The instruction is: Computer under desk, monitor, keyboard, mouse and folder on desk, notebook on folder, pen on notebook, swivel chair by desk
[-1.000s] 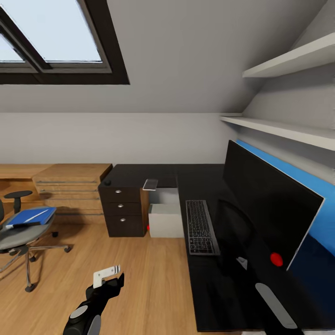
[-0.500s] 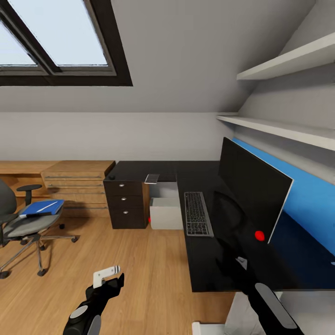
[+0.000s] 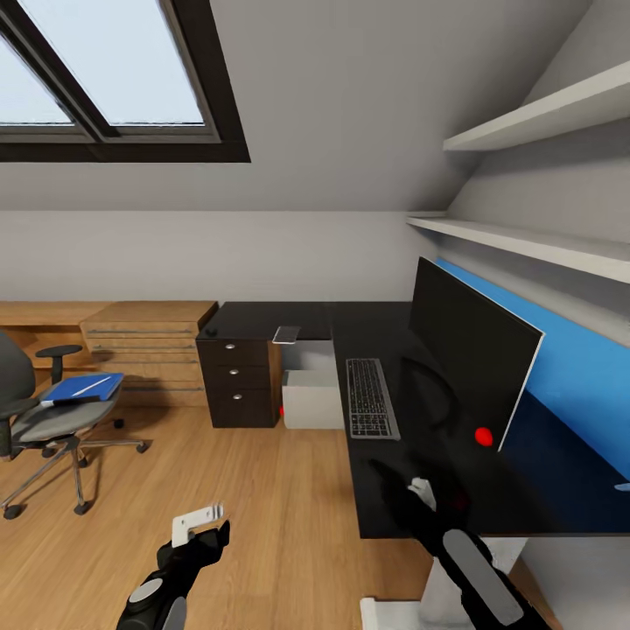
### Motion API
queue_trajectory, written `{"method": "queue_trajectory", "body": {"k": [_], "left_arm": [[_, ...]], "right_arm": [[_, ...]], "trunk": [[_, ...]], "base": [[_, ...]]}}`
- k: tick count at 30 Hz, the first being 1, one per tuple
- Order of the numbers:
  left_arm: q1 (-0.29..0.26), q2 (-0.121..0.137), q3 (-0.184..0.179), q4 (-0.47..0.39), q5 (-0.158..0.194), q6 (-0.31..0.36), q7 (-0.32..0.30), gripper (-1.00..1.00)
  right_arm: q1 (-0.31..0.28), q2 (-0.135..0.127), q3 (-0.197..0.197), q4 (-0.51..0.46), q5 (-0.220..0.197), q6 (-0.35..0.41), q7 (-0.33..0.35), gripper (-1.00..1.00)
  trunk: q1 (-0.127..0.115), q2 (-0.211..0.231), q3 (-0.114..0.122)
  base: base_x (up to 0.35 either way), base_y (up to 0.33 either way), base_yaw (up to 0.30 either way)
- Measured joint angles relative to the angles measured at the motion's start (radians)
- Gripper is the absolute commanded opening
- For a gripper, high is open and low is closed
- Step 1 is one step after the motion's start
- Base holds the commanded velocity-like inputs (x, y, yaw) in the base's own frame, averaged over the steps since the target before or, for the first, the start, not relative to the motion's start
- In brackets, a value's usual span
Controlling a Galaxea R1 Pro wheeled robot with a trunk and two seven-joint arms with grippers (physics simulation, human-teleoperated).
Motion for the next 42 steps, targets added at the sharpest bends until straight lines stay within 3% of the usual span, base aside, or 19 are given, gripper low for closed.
{"method": "queue_trajectory", "body": {"k": [2,5,6,10,11,12,15,16,20,24,27,37,42], "left_arm": [[0.0,0.034,0.0,0.092,0.0,-0.009,-0.003,1.0],[0.0,0.055,0.0,0.151,0.0,-0.014,-0.004,1.0],[0.0,0.074,0.0,0.195,-0.001,-0.028,-0.004,1.0],[0.0,0.084,0.0,0.247,-0.002,-0.065,-0.003,1.0],[0.0,0.086,0.0,0.259,-0.003,-0.085,-0.003,1.0],[0.0,0.087,-0.002,0.272,-0.002,-0.116,-0.002,1.0],[0.0,0.087,-0.004,0.286,-0.002,-0.141,-0.002,1.0],[0.0,0.086,-0.004,0.297,-0.003,-0.15,-0.002,1.0],[0.0,0.086,-0.005,0.315,-0.003,-0.162,-0.002,1.0],[0.0,0.086,-0.005,0.322,-0.002,-0.166,-0.001,1.0],[0.0,0.086,-0.005,0.327,-0.002,-0.167,0.0,1.0],[0.0,0.081,-0.008,0.357,0.0,-0.17,-0.001,1.0],[0.0,0.08,-0.009,0.358,0.0,-0.17,-0.001,1.0]], "right_arm": [[0.0,0.012,0.079,-0.081,0.173,-0.026,-0.109,1.0],[0.0,0.017,0.132,-0.122,0.279,-0.036,-0.194,1.0],[0.0,0.022,0.176,-0.163,0.348,-0.044,-0.26,1.0],[0.0,0.043,0.218,-0.193,0.408,-0.045,-0.305,1.0],[0.0,0.05,0.236,-0.197,0.44,-0.044,-0.322,1.0],[0.001,0.059,0.262,-0.202,0.503,-0.043,-0.356,1.0],[0.001,0.071,0.278,-0.203,0.578,-0.04,-0.407,1.0],[0.001,0.085,0.284,-0.203,0.624,-0.037,-0.449,1.0],[0.0,0.138,0.294,-0.203,0.736,0.001,-0.573,1.0],[0.001,0.18,0.298,-0.202,0.815,0.038,-0.662,1.0],[0.002,0.196,0.315,-0.2,0.846,0.049,-0.693,1.0],[0.005,0.198,0.367,-0.205,0.855,0.051,-0.701,1.0],[0.005,0.198,0.375,-0.206,0.857,0.05,-0.701,1.0]], "trunk": [[0.0,0.0,0.0],[0.0,0.0,0.0],[0.0,0.0,0.0],[0.0,0.0,0.0],[0.0,0.0,0.0],[0.0,0.0,0.0],[0.0,0.0,0.0],[0.0,0.0,0.0],[0.0,0.0,0.0],[0.0,0.0,0.0],[0.0,0.0,0.0],[0.0,0.0,0.0],[0.0,0.0,0.0]], "base": [[-0.001,0.153,0.0],[0.0,0.226,0.0],[0.0,0.279,0.0],[0.0,0.29,0.0],[0.0,0.3,0.0],[0.0,0.301,0.0],[0.0,0.302,0.0],[0.0,0.303,0.0],[0.0,0.304,0.0],[0.0,0.304,0.0],[0.0,0.237,0.0],[0.0,0.04,0.0],[0.0,0.002,0.0]]}}
